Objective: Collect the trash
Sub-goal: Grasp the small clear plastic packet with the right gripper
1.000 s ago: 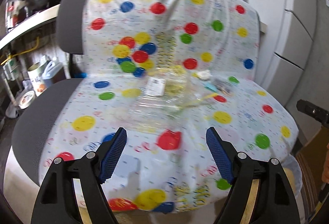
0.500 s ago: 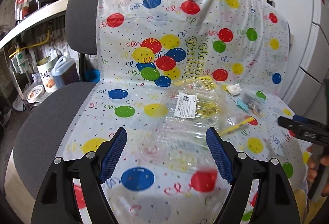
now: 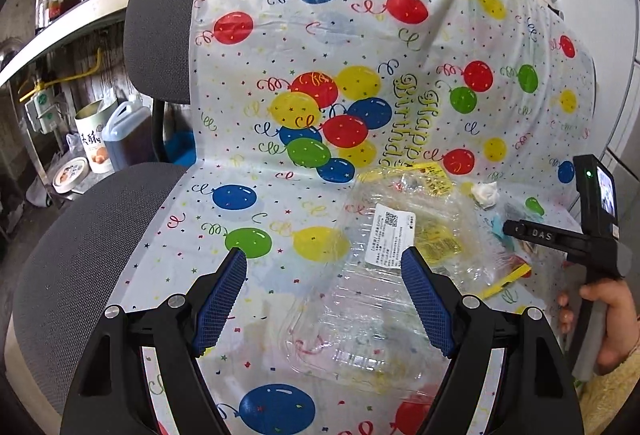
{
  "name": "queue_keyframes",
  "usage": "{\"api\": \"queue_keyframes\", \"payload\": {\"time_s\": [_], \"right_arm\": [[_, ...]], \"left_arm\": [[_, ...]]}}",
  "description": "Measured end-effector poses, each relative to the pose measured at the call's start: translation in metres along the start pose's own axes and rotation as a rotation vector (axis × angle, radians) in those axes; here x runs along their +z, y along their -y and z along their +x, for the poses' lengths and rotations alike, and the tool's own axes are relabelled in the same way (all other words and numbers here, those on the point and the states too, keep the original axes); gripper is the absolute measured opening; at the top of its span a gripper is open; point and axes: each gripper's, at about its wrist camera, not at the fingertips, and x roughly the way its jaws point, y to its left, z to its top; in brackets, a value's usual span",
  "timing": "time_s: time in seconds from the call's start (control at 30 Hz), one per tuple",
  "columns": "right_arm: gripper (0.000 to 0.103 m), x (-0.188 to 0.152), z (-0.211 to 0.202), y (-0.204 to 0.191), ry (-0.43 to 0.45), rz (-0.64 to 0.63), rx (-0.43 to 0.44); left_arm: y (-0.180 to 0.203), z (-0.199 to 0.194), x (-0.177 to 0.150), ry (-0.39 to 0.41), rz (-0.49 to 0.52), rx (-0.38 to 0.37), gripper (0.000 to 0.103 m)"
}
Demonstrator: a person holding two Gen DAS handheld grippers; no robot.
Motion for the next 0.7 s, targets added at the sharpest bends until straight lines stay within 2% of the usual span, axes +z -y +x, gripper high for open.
{"api": "queue_keyframes", "payload": {"time_s": [0.17, 0.33, 0.47, 0.5, 0.53, 0.63, 0.67, 0.7], "right_arm": [[0.097, 0.001, 0.010, -0.001, -0.036, 0.003, 0.013], [0.098, -0.002, 0.010, -0.010, -0.044, -0.049, 0.028], [0.096, 0.003, 0.014, -0.009, -0.044, -0.040, 0.032], [0.088, 0.003, 0.012, -0.009, -0.037, -0.047, 0.030], [0.074, 0.005, 0.011, -0.008, -0.032, -0.053, 0.040], [0.050, 0.004, 0.005, -0.011, -0.037, -0.071, 0.072], [0.046, 0.004, 0.002, -0.012, -0.034, -0.072, 0.081], [0.035, 0.003, -0.001, -0.014, -0.029, -0.079, 0.076]], "left_arm": [[-0.005, 0.005, -0.002, -0.012, -0.014, 0.002, 0.080], [-0.007, 0.004, -0.003, -0.011, -0.022, 0.001, 0.080], [-0.007, 0.003, -0.004, -0.012, -0.024, 0.001, 0.080], [-0.007, 0.001, -0.004, -0.010, -0.022, 0.001, 0.080], [-0.007, 0.000, -0.005, -0.006, -0.021, 0.002, 0.080], [-0.010, -0.002, -0.006, -0.005, -0.023, 0.007, 0.080], [-0.011, -0.003, -0.007, -0.006, -0.026, 0.009, 0.080], [-0.012, -0.004, -0.007, -0.007, -0.030, 0.010, 0.080]]}}
